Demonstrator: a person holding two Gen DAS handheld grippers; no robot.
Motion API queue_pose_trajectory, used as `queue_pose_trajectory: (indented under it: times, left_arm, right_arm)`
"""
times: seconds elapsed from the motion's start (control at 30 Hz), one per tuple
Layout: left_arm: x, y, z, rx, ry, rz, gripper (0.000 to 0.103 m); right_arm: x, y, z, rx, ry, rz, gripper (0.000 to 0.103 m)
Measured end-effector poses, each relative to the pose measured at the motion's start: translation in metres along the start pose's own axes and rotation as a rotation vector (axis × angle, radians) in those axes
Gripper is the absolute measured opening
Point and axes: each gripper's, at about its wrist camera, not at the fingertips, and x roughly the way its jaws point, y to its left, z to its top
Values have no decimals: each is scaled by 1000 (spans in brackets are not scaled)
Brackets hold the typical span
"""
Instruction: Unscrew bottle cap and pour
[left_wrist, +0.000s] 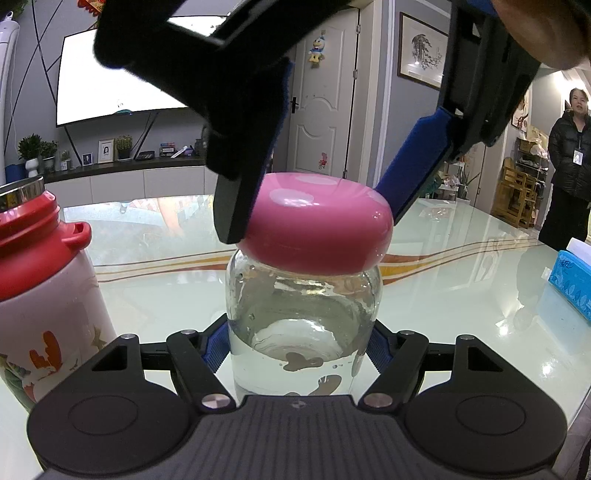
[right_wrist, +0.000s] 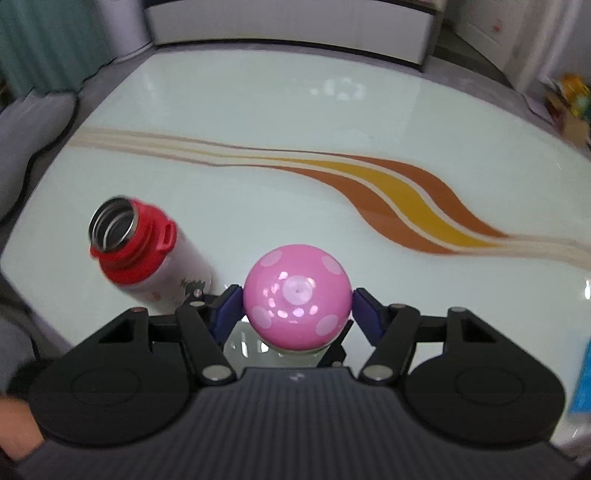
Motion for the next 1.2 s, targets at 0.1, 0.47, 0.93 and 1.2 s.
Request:
queue_pose_trajectory:
  times: [0.1,0.47,0.93,1.2]
  left_arm:
    - [-1,-1,-1,1,-1,0,75]
    - [-7,18,-11,2,-3,-2,75]
    - [-10,21,-11,2,-2,-1,75]
    - [-15,20,-8,3,-1,-2,75]
  right_arm:
    - [0,-5,2,-82,6,50,65]
    - [-1,-18,1,-363,-21,219,65]
    - [-13,2,0,48,-33,10,88]
    - [-2,11,5,191,-14,-103,67]
